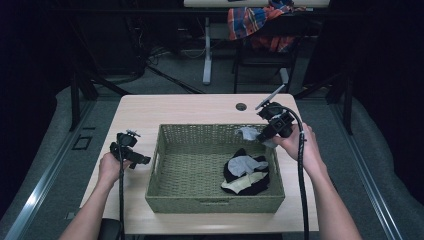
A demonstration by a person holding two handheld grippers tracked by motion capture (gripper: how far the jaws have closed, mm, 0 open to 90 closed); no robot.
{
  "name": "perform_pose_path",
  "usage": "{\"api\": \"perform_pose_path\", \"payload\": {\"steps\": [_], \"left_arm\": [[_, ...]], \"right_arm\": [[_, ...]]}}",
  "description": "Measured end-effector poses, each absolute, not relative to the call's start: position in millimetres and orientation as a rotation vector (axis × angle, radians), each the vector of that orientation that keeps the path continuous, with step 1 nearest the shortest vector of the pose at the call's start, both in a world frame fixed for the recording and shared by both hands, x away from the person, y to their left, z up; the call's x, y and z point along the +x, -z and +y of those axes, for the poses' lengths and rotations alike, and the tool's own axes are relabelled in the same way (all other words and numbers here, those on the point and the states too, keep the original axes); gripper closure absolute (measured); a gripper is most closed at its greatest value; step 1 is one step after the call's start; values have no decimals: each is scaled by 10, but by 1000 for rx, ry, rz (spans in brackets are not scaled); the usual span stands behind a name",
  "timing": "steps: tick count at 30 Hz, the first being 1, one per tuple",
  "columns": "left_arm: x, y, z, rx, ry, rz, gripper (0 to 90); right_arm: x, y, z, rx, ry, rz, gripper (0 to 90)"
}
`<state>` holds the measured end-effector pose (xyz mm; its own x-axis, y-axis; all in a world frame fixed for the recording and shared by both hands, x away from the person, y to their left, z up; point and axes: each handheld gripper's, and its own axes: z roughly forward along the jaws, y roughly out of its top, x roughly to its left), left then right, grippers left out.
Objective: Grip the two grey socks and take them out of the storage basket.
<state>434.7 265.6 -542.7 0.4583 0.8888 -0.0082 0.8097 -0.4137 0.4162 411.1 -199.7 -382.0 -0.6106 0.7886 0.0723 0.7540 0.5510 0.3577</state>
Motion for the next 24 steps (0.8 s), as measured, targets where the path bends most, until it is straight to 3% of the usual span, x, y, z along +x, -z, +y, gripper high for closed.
{"api": "perform_pose_path", "payload": {"steps": [24], "left_arm": [[4387,5434,2579,2363,-299,1411,0]], "right_arm": [[4072,3645,-2510,1425,-605,2574,849]]}}
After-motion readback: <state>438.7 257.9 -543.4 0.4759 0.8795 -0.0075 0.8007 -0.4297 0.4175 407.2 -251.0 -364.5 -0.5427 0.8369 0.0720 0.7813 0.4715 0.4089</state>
